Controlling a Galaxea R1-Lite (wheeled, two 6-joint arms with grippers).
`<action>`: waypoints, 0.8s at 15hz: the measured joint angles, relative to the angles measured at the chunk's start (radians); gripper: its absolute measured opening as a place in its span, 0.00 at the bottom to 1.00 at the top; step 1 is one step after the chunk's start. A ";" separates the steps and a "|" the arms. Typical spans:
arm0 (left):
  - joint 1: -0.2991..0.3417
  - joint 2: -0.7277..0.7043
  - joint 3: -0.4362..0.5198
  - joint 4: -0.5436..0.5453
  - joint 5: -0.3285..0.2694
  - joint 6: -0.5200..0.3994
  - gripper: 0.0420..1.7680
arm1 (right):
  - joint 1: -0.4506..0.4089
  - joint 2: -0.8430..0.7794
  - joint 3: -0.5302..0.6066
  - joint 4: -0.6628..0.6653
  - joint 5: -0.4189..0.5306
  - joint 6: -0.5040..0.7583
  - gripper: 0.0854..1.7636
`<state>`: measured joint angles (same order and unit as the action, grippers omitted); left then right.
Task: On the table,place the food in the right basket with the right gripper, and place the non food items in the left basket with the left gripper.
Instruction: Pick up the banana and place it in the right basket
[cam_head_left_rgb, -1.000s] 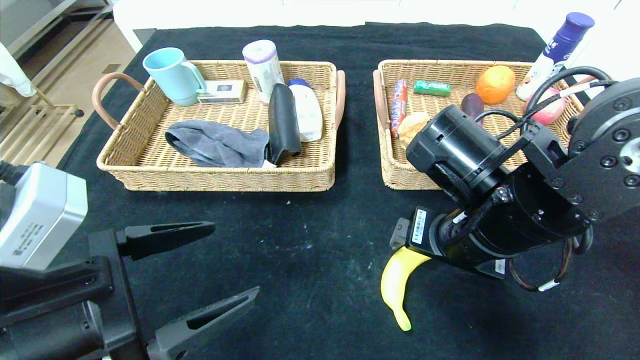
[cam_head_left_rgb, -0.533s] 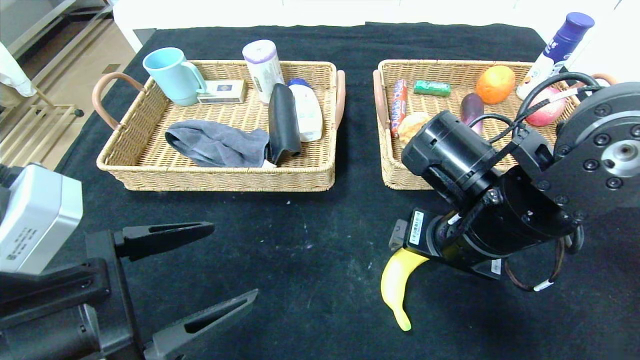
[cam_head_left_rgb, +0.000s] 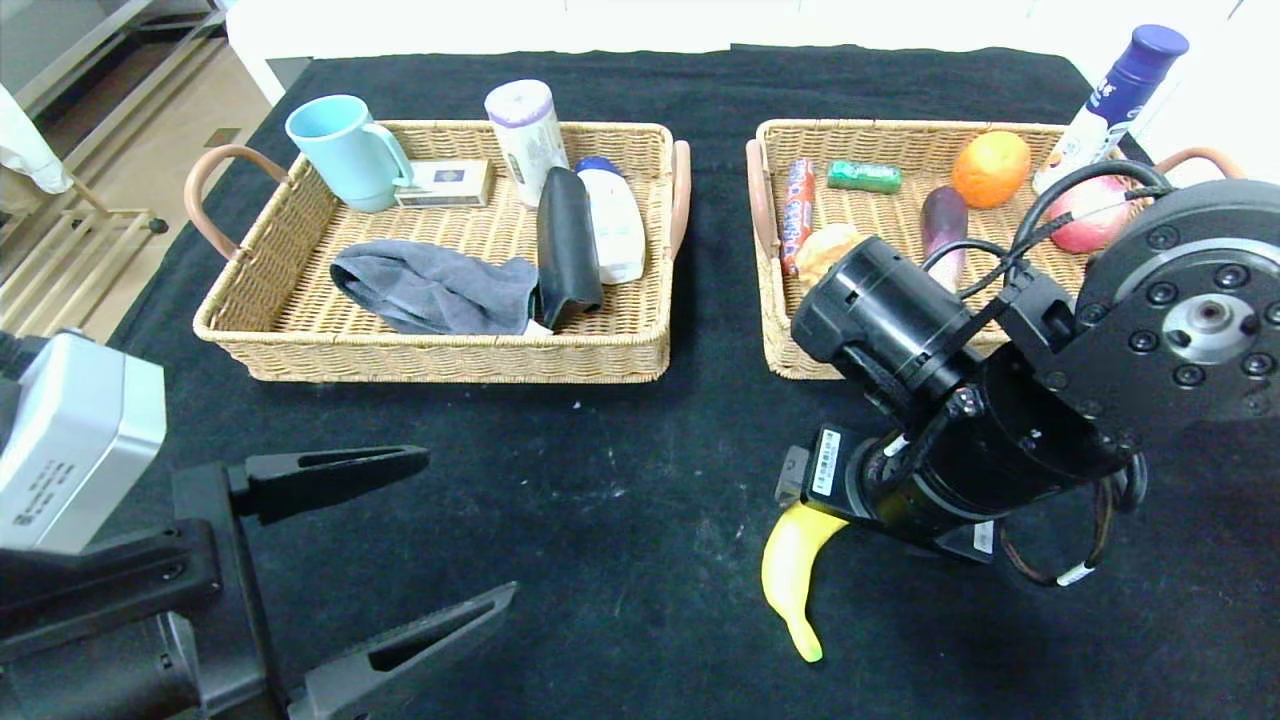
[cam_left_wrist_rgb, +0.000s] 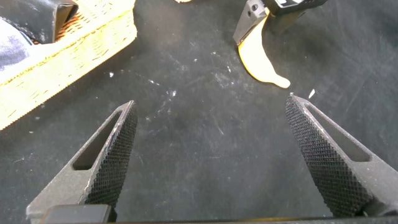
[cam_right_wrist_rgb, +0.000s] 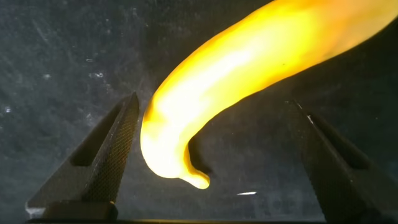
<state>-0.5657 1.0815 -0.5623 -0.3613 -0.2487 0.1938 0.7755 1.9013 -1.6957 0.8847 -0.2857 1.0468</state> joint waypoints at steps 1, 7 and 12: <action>0.000 -0.001 0.000 0.000 0.000 0.001 0.97 | 0.000 0.004 0.000 0.000 0.000 0.000 0.97; 0.000 -0.006 0.000 0.000 -0.002 0.001 0.97 | 0.002 0.024 0.001 0.000 0.000 0.000 0.82; 0.000 -0.006 0.001 0.002 -0.002 0.001 0.97 | 0.003 0.024 0.000 0.001 -0.001 0.000 0.44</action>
<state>-0.5662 1.0755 -0.5613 -0.3594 -0.2504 0.1953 0.7787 1.9257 -1.6953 0.8862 -0.2866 1.0468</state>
